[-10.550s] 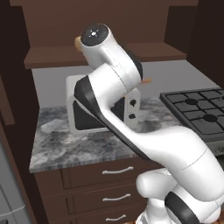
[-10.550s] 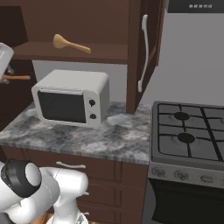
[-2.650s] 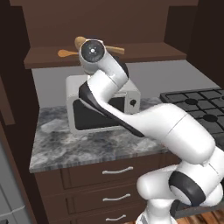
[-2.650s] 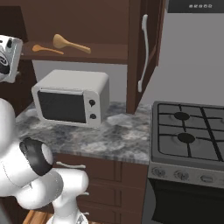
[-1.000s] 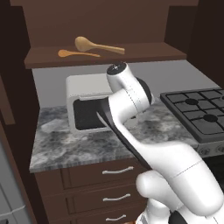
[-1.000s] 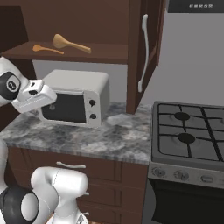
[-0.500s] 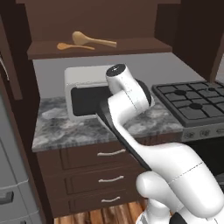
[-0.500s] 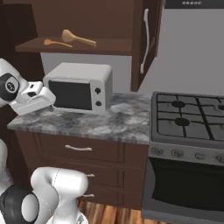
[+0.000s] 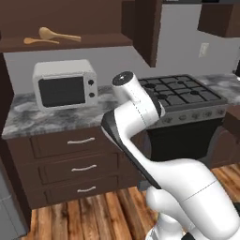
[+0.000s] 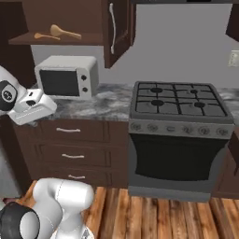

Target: Organize the utensils by type. Pick up the wooden spoons from the counter and place them in the open cabinet. Then pick up the metallic utensils from the counter and place them in the open drawer.

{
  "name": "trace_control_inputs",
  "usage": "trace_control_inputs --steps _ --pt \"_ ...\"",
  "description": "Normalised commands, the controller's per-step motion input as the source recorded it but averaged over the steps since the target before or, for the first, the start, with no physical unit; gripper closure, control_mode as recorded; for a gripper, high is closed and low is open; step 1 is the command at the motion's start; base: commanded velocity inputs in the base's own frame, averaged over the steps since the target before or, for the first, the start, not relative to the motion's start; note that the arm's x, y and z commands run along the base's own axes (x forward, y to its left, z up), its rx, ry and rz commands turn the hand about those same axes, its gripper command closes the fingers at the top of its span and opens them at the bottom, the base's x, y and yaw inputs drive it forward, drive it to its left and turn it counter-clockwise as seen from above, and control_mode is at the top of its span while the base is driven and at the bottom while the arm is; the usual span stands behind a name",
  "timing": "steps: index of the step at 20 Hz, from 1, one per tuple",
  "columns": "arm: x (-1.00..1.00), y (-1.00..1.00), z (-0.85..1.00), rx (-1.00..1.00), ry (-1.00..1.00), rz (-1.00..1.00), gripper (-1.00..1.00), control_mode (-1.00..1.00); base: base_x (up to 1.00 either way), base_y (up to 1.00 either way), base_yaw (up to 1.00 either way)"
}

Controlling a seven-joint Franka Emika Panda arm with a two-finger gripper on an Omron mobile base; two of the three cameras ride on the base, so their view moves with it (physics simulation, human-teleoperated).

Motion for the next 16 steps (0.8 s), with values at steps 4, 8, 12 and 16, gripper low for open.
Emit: trace_control_inputs --steps 4,8,12,16 --pt "0.00 0.00 0.00 0.00 0.00 0.00 -1.00 1.00 -0.28 -1.00 -0.16" --pt "0.00 0.00 0.00 0.00 0.00 0.00 -1.00 1.00 -0.22 -1.00 -0.15" --pt "0.00 0.00 0.00 0.00 0.00 0.00 -1.00 1.00 -0.05 -0.99 -0.20" --pt "0.00 0.00 0.00 0.00 0.00 0.00 -1.00 1.00 0.10 -0.51 -0.24"
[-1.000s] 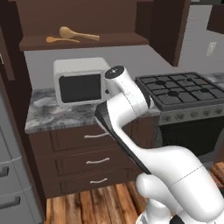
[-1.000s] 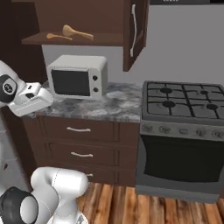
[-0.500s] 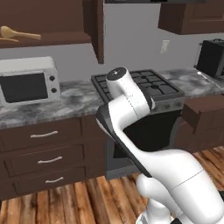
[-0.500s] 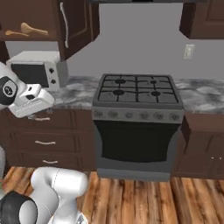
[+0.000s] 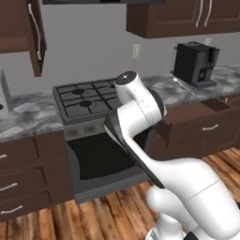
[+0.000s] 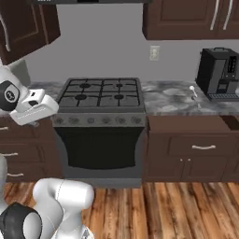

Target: Organize the utensils by type. Pick up the wooden spoons from the counter and place them in the open cabinet. Then pick up the metallic utensils from the counter and place them in the open drawer.

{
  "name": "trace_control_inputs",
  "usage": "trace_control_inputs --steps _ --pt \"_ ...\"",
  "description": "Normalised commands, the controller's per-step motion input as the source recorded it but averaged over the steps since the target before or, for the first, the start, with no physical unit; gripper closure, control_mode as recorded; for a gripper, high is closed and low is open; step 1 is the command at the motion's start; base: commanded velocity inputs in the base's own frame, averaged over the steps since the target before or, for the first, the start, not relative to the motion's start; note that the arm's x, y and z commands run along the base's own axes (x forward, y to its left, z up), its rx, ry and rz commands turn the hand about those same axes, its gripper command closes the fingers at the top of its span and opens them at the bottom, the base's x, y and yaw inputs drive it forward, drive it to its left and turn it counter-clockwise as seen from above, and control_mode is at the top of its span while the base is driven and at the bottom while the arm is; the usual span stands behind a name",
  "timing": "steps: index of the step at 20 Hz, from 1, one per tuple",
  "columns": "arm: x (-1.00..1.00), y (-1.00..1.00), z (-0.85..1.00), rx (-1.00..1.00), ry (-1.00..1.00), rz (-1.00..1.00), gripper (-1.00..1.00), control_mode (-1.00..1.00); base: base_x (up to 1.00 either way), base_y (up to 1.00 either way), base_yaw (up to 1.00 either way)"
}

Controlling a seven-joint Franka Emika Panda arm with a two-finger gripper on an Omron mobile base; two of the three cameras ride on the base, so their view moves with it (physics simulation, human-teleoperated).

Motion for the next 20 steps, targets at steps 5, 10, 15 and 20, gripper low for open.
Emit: trace_control_inputs --steps 5,10,15,20 --pt "0.00 0.00 0.00 0.00 0.00 0.00 -1.00 1.00 0.18 -0.62 -0.32" --pt "0.00 0.00 0.00 0.00 0.00 0.00 -1.00 1.00 0.31 -0.91 -0.23" --pt "0.00 0.00 0.00 0.00 0.00 0.00 -1.00 1.00 0.66 -0.79 0.00" --pt "0.00 0.00 0.00 0.00 0.00 0.00 -1.00 1.00 0.92 -0.44 0.08"
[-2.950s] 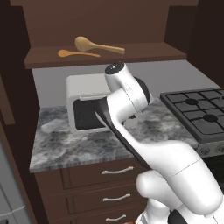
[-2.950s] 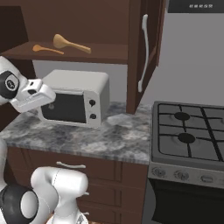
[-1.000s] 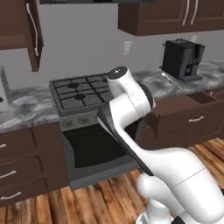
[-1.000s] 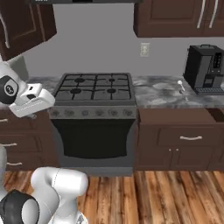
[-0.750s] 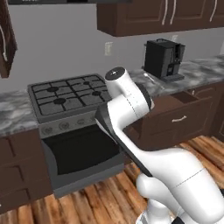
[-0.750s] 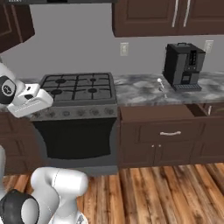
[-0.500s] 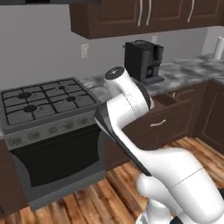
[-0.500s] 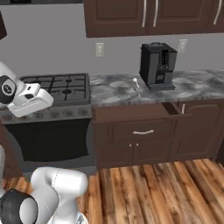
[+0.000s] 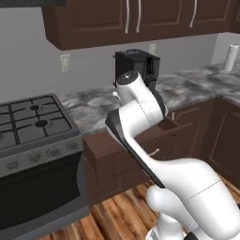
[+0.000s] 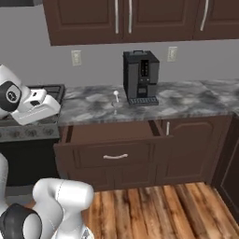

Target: Organize the utensils by type. Pick up the wooden spoons from the counter and place them in the open cabinet. Then pick up the metallic utensils from the counter and place them in the open drawer.

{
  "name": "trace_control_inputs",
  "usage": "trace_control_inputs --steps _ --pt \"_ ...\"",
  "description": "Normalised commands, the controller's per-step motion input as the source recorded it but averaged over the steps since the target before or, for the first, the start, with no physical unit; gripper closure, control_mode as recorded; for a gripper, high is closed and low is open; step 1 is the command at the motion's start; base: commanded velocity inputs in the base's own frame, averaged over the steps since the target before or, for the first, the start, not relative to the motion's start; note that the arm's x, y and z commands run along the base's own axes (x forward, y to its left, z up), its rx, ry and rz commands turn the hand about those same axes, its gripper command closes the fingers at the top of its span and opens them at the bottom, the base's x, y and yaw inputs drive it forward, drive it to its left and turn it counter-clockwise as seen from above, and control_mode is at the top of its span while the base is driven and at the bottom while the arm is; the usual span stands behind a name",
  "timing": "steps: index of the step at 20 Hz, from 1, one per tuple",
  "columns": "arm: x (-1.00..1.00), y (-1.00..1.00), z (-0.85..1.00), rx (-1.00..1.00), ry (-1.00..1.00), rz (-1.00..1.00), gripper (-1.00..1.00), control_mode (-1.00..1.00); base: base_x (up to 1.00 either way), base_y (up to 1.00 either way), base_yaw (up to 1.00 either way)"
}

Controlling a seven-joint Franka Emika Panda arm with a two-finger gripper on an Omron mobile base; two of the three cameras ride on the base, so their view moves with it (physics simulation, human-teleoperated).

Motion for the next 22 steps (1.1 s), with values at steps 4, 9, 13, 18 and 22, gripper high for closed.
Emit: trace_control_inputs --steps 4,9,13,18,22 --pt "0.00 0.00 0.00 0.00 0.00 0.00 -1.00 1.00 0.63 -0.18 0.18" --pt "0.00 0.00 0.00 0.00 0.00 0.00 -1.00 1.00 0.55 -0.09 0.16" --pt "0.00 0.00 0.00 0.00 0.00 0.00 -1.00 1.00 0.47 -0.09 0.10" --pt "0.00 0.00 0.00 0.00 0.00 0.00 -1.00 1.00 0.32 -0.21 0.02" --pt "0.00 0.00 0.00 0.00 0.00 0.00 -1.00 1.00 0.42 -0.21 0.01"
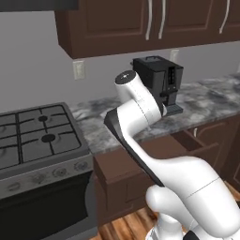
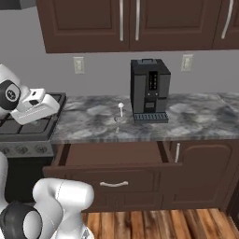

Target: Organize the utensils by type. Pick up the wooden spoons from the counter and place them in the open cabinet. Then pick up the metallic utensils from the counter and place them in the open drawer.

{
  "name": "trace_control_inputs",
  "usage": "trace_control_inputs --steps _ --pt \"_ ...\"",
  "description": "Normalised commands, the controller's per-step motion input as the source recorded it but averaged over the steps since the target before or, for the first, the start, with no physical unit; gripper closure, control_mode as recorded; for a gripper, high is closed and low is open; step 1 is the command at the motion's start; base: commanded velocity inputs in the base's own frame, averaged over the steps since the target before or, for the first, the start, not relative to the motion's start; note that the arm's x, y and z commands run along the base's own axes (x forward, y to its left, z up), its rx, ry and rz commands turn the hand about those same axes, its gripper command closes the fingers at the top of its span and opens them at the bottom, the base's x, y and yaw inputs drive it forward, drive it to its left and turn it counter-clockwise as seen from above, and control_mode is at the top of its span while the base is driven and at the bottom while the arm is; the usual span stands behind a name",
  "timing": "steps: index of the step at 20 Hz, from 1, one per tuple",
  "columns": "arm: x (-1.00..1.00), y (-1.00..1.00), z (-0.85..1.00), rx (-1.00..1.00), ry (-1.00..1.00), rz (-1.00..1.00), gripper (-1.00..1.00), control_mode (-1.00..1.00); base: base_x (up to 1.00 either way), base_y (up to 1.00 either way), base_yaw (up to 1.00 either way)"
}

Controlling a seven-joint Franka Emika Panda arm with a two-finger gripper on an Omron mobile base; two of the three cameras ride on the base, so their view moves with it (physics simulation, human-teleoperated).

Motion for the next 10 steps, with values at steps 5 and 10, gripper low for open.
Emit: trace_control_inputs --steps 5,10 --pt "0.00 0.00 0.00 0.00 0.00 0.00 -1.00 1.00 0.29 -0.27 0.00" --pt "0.00 0.00 0.00 0.00 0.00 0.00 -1.00 1.00 0.32 -0.23 0.02"
